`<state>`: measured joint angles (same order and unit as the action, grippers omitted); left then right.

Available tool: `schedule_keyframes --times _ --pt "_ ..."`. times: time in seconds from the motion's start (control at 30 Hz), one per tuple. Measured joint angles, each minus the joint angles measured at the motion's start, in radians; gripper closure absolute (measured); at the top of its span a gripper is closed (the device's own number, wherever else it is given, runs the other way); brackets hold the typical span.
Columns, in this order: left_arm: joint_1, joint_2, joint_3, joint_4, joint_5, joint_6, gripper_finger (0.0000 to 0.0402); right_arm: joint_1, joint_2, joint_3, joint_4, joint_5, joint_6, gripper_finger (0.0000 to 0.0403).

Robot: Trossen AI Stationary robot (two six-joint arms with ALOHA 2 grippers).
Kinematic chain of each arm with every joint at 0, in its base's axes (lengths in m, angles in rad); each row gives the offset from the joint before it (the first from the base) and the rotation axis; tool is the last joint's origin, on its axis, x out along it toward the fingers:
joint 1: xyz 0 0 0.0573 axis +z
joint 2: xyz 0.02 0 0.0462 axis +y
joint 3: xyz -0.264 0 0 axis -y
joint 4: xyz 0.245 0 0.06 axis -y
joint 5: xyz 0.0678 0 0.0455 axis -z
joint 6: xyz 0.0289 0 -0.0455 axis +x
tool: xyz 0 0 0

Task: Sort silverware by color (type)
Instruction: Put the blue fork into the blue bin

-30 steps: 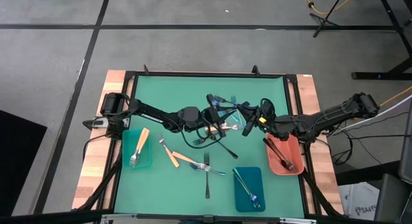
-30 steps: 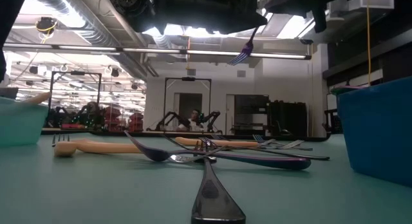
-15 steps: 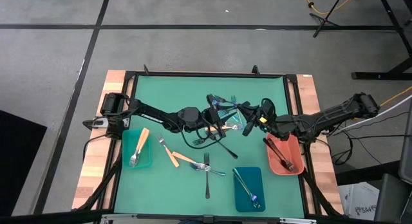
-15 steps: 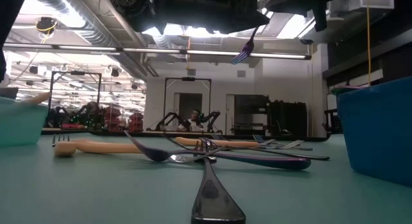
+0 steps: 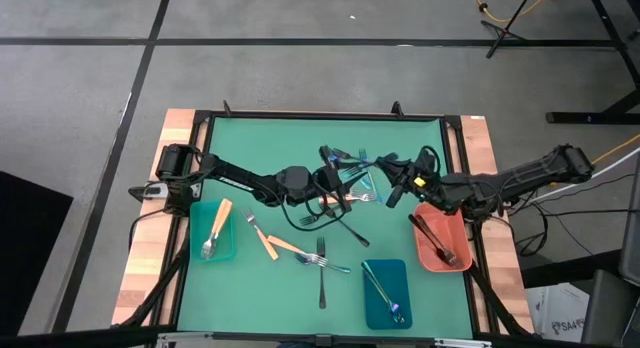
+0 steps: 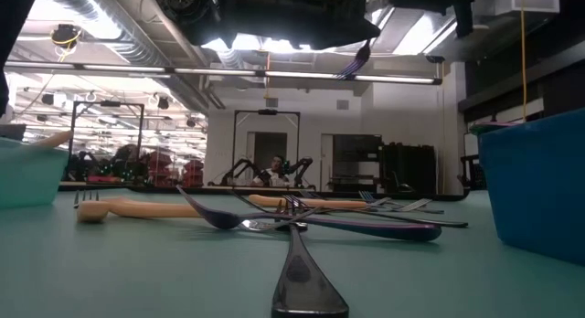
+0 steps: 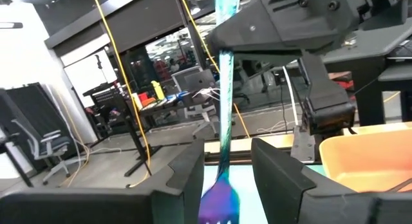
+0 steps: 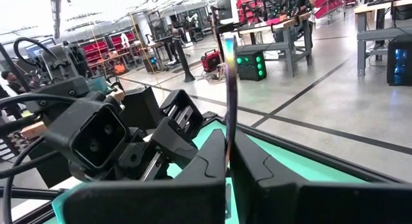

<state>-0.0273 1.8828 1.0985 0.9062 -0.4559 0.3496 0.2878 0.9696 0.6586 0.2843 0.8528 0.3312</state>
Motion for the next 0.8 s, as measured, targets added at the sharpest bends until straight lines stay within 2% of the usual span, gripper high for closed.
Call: schedule_keyframes --times 0.8 --pt "-0.007 0.001 0.000 0.000 -0.009 -0.007 0.0280 0.000 -0.187 0.000 -0.234 -0.016 0.002 0.0403"
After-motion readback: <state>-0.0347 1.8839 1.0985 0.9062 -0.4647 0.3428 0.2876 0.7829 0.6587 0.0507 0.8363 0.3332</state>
